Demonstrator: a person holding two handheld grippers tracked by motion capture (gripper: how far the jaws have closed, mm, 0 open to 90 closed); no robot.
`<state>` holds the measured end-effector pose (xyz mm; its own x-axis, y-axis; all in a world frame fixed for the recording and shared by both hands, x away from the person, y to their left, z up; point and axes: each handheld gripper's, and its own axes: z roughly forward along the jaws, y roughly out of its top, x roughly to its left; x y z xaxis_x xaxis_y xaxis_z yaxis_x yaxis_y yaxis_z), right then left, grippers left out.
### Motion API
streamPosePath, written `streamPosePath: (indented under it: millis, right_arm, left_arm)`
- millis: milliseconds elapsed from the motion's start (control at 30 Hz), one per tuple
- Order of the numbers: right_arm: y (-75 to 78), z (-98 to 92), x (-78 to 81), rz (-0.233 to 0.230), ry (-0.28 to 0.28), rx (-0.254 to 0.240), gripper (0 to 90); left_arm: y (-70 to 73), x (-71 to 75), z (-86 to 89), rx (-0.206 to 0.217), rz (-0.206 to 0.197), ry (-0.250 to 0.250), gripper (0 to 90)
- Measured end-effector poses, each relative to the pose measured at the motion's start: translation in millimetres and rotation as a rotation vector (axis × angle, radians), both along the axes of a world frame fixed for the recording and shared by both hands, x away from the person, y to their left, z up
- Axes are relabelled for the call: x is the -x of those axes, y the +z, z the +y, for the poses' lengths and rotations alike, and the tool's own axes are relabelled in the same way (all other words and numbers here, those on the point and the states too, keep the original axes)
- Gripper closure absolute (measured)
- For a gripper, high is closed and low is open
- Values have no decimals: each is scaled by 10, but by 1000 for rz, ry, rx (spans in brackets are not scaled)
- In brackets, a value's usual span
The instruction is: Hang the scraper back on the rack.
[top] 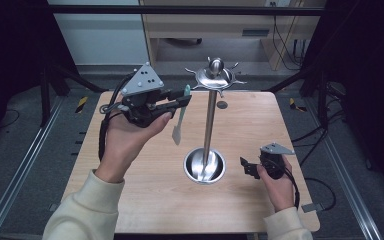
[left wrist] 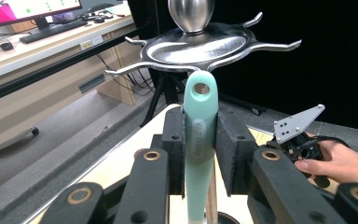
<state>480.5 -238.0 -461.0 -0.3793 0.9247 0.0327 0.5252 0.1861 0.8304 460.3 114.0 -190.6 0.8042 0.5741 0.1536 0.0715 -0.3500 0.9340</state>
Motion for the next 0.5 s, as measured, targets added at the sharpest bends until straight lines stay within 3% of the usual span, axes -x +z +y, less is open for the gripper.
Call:
streamPosePath:
  millis: [500]
  right_arm:
    - [-1,-2,-1,1,1,-1,147]
  left_arm:
    - [4,36,-43,-25,-13,0,742]
